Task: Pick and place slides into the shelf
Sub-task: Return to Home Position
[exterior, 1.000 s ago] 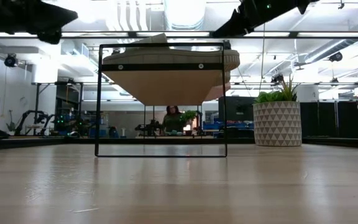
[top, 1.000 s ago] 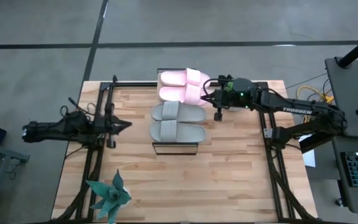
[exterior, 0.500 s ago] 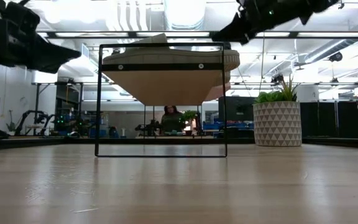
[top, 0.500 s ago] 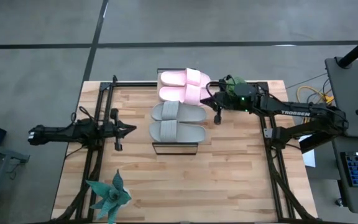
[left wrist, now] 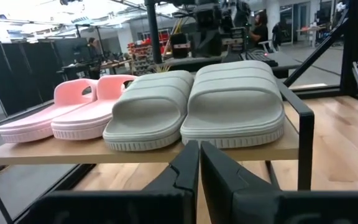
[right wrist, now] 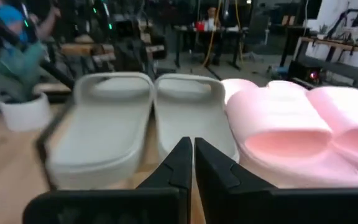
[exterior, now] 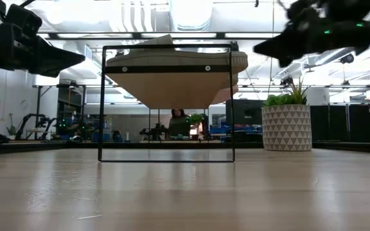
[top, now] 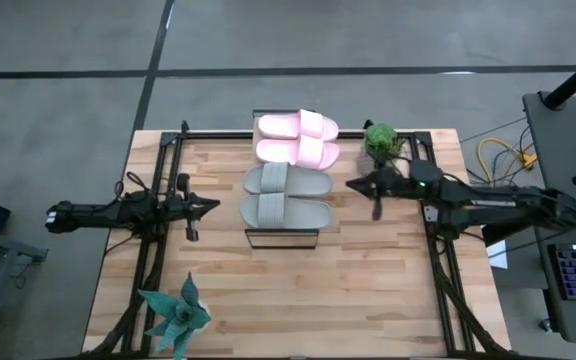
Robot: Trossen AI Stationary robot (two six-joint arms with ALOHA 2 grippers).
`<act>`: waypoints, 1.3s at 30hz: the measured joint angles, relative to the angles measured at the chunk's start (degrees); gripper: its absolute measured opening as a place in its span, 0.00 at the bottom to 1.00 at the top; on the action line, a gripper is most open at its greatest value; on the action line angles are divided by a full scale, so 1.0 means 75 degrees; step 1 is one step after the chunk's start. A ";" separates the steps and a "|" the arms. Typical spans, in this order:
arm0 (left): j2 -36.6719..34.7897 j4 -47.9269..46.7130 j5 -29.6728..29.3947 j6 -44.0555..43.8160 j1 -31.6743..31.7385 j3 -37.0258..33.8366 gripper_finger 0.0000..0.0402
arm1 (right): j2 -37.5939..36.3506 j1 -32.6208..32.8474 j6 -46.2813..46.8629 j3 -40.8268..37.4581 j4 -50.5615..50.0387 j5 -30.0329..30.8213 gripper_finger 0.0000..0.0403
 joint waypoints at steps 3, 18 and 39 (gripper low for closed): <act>-0.0012 0.0003 -0.0071 0.0025 0.0000 0.0000 0.00 | -0.0926 0.0214 0.0556 -0.0593 -0.0053 0.0051 0.02; -0.0012 -0.0051 -0.0355 0.0055 -0.0003 0.0041 0.00 | -0.4911 0.2553 -0.0096 -0.2095 -0.1435 0.2072 0.02; 0.0017 -0.0204 -0.0317 -0.0818 0.0000 0.0067 0.00 | -0.6184 0.2574 0.0300 -0.2444 -0.3221 0.1688 0.02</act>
